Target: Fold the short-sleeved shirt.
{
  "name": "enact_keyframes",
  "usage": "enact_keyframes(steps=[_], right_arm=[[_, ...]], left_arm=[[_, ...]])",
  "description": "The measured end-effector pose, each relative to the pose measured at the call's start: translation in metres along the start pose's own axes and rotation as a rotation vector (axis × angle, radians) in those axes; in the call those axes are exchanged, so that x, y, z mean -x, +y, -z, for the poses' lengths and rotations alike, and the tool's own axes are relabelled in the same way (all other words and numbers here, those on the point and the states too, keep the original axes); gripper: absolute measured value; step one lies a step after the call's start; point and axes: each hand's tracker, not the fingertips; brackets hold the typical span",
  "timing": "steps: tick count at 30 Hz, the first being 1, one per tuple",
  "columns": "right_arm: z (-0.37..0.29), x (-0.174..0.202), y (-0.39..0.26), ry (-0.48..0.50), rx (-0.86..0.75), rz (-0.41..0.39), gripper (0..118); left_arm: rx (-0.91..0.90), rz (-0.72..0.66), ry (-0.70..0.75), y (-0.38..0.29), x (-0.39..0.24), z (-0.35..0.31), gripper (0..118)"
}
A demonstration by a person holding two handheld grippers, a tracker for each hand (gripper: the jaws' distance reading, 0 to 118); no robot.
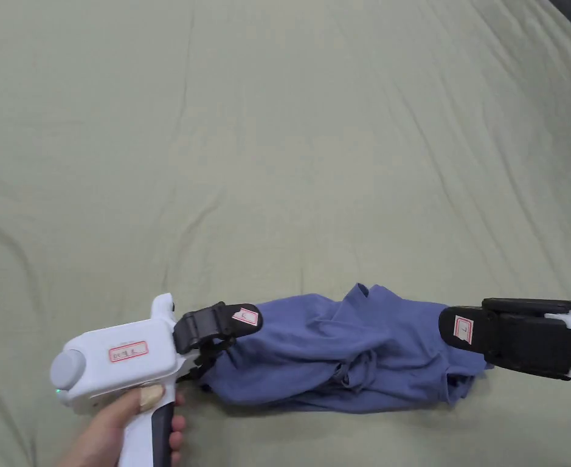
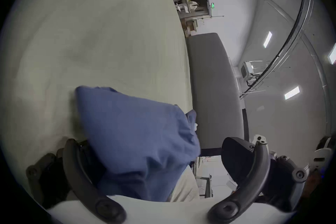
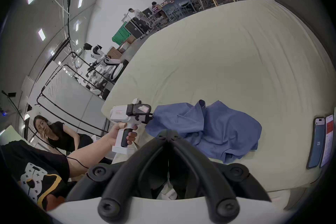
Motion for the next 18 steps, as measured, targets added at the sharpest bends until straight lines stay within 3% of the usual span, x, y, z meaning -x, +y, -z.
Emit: enact_keyframes(steps=[2,3,4,5,12,14,18], right_arm=[[0.003,0.0,0.0,0.0,0.003,0.0,2],[0.004,0.0,0.0,0.004,0.006,0.001,2],[0.005,0.0,0.001,0.005,0.009,0.001,2],[0.006,0.002,0.001,0.005,0.011,-0.003,2],[0.012,0.005,0.004,0.002,0.016,-0.015,2],[0.014,0.007,0.006,0.005,0.015,-0.017,2],[0.019,0.014,0.01,-0.007,0.015,-0.04,2]], left_arm=[[-0.007,-0.017,-0.055,0.0,0.006,0.022,118],[-0.017,-0.061,-0.098,0.002,0.006,0.017,99],[-0.048,-0.112,-0.087,0.003,0.007,0.01,20],[-0.084,-0.093,-0.026,0.005,0.01,0.006,8],[-0.15,-0.038,0.013,0.003,-0.002,-0.012,8],[-0.163,-0.038,0.03,0.005,0.001,-0.067,8],[-0.217,0.055,0.285,0.032,-0.024,-0.12,8]])
